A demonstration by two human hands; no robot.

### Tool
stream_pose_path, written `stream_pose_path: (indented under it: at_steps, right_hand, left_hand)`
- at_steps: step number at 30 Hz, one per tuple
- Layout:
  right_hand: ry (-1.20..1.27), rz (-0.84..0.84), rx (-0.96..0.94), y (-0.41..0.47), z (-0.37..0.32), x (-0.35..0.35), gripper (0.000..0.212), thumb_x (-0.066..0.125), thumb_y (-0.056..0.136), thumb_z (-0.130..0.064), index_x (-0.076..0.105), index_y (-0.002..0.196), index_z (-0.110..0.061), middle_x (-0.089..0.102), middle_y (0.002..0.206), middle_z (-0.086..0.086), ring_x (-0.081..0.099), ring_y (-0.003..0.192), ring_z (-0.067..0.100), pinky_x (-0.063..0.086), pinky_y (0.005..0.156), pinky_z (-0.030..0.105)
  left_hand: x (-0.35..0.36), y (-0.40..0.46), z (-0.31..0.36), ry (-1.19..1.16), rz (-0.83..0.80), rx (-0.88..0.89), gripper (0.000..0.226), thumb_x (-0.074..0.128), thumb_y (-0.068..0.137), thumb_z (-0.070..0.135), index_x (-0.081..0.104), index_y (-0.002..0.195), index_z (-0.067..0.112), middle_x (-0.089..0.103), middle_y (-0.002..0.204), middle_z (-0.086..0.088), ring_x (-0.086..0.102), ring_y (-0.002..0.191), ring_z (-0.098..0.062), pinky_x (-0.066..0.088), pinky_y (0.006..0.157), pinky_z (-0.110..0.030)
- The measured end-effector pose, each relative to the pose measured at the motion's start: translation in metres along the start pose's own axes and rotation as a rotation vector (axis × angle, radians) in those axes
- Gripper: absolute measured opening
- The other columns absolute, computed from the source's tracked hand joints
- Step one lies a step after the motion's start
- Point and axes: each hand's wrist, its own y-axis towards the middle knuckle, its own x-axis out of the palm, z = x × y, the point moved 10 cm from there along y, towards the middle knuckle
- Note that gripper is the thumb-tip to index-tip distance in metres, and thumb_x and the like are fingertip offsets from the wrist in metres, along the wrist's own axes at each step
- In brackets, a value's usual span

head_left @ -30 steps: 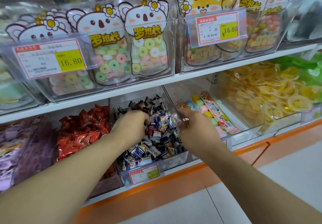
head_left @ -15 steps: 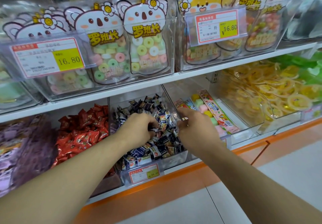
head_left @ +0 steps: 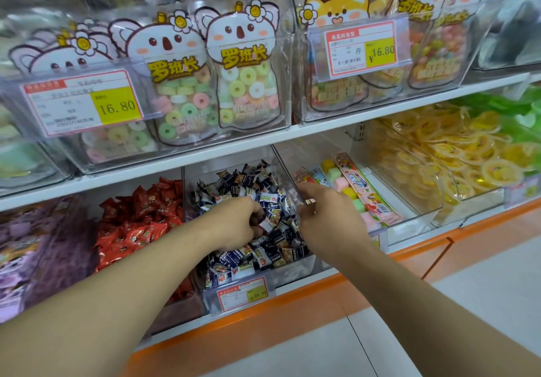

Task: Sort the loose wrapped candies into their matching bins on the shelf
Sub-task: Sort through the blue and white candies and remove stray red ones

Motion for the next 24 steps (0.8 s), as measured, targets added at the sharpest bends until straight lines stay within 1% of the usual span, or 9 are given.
stream_pose_path:
  at_steps: [5, 7, 9, 11, 13, 16, 19, 21, 24]
  right_hand:
    - [-0.008, 0.005, 0.009, 0.0, 0.0, 0.0, 0.038, 0.055, 0.098, -0.009, 0.063, 0.132, -0.024, 0.068, 0.107, 0.002, 0.06, 0.071, 0.014, 0.032, 0.046, 0.015]
    - [-0.011, 0.005, 0.012, -0.001, -0.001, -0.001, 0.039, 0.054, 0.098, -0.007, 0.064, 0.13, -0.025, 0.067, 0.103, 0.0, 0.057, 0.067, 0.007, 0.031, 0.043, 0.014]
    - [-0.01, 0.005, 0.014, -0.001, -0.001, -0.001, 0.038, 0.053, 0.098, -0.007, 0.064, 0.129, -0.024, 0.071, 0.11, 0.002, 0.058, 0.068, 0.007, 0.033, 0.044, 0.014]
    - [-0.006, 0.007, 0.014, -0.002, -0.001, -0.002, 0.037, 0.054, 0.098, -0.007, 0.064, 0.13, -0.023, 0.071, 0.115, 0.004, 0.061, 0.072, 0.013, 0.036, 0.047, 0.016]
    - [0.004, 0.007, 0.012, -0.001, -0.001, -0.001, 0.036, 0.054, 0.098, -0.007, 0.065, 0.129, -0.023, 0.071, 0.114, 0.004, 0.062, 0.073, 0.015, 0.037, 0.048, 0.017]
    - [0.01, 0.002, 0.01, 0.0, -0.001, 0.0, 0.035, 0.053, 0.098, -0.006, 0.065, 0.127, -0.022, 0.069, 0.109, 0.004, 0.062, 0.072, 0.013, 0.039, 0.048, 0.019]
    - [0.005, 0.006, 0.007, 0.0, 0.0, 0.0, 0.04, 0.053, 0.099, -0.007, 0.064, 0.134, -0.024, 0.069, 0.111, 0.002, 0.062, 0.07, 0.011, 0.042, 0.048, 0.019]
    - [0.001, 0.007, 0.013, 0.0, 0.0, 0.0, 0.043, 0.054, 0.1, -0.011, 0.06, 0.14, -0.025, 0.07, 0.119, 0.003, 0.063, 0.07, 0.011, 0.044, 0.049, 0.02]
    - [-0.03, 0.003, 0.016, 0.0, 0.0, 0.002, 0.043, 0.054, 0.1, -0.016, 0.056, 0.143, -0.022, 0.071, 0.114, 0.008, 0.062, 0.064, 0.011, 0.042, 0.045, 0.02]
  left_hand:
    - [0.001, -0.004, -0.004, -0.063, -0.067, -0.012, 0.041, 0.059, 0.098, 0.009, 0.064, 0.133, 0.029, 0.064, 0.124, 0.009, 0.067, 0.101, -0.014, 0.06, 0.088, -0.036]
    - [-0.001, -0.005, -0.001, -0.015, -0.045, 0.014, 0.037, 0.062, 0.098, 0.011, 0.066, 0.129, 0.031, 0.064, 0.125, 0.007, 0.065, 0.104, -0.016, 0.058, 0.089, -0.034]
    - [-0.004, -0.007, 0.0, -0.006, -0.003, 0.028, 0.028, 0.069, 0.096, 0.017, 0.068, 0.119, 0.032, 0.067, 0.117, 0.01, 0.064, 0.102, -0.014, 0.054, 0.085, -0.027]
    - [-0.01, -0.009, 0.002, -0.025, 0.052, 0.034, 0.019, 0.073, 0.094, 0.018, 0.07, 0.107, 0.032, 0.069, 0.105, 0.012, 0.065, 0.093, -0.011, 0.049, 0.075, -0.023]
    - [-0.017, -0.013, 0.001, -0.068, 0.117, 0.033, 0.016, 0.071, 0.095, 0.015, 0.07, 0.101, 0.031, 0.07, 0.096, 0.012, 0.068, 0.083, -0.011, 0.054, 0.065, -0.024]
    - [-0.033, -0.025, -0.001, -0.183, 0.233, 0.005, 0.016, 0.067, 0.098, 0.016, 0.071, 0.097, 0.031, 0.07, 0.091, 0.012, 0.071, 0.073, -0.012, 0.06, 0.059, -0.026]
    - [-0.053, -0.042, -0.003, -0.291, 0.381, 0.008, 0.012, 0.07, 0.097, 0.022, 0.073, 0.097, 0.034, 0.07, 0.086, 0.015, 0.067, 0.074, -0.003, 0.056, 0.063, -0.019]
    - [-0.063, -0.058, -0.006, -0.347, 0.464, 0.019, 0.013, 0.072, 0.095, 0.024, 0.075, 0.096, 0.036, 0.07, 0.084, 0.017, 0.064, 0.078, 0.003, 0.046, 0.064, -0.008]
    - [-0.073, -0.083, -0.02, -0.481, 0.545, 0.008, 0.014, 0.075, 0.093, 0.023, 0.076, 0.094, 0.037, 0.07, 0.084, 0.017, 0.064, 0.081, 0.003, 0.046, 0.07, -0.007]
